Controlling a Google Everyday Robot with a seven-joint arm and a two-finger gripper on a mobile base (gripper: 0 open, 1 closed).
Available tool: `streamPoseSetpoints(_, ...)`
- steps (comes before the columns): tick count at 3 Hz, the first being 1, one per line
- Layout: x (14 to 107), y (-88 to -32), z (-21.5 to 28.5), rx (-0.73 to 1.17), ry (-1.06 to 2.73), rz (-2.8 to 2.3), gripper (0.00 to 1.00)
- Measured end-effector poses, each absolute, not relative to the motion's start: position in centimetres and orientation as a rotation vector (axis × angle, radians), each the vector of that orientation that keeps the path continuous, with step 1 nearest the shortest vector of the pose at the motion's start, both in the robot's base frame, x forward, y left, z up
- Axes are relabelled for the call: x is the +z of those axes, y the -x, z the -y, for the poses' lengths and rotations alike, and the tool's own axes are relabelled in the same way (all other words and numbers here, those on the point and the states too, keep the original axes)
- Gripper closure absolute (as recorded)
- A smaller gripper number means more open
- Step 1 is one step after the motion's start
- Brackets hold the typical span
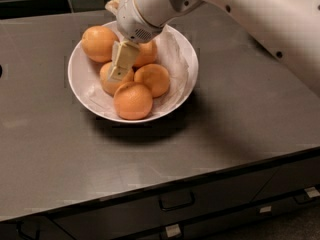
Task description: Pick orange from white bowl
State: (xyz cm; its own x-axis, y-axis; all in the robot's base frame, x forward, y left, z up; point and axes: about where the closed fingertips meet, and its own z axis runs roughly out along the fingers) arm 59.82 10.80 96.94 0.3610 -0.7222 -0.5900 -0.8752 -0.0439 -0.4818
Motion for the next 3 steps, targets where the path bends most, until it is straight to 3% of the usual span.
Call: streamPoseSetpoints(3, 96.6, -60.2, -12.2, 0.204, 1.787, -1.403, 0.0)
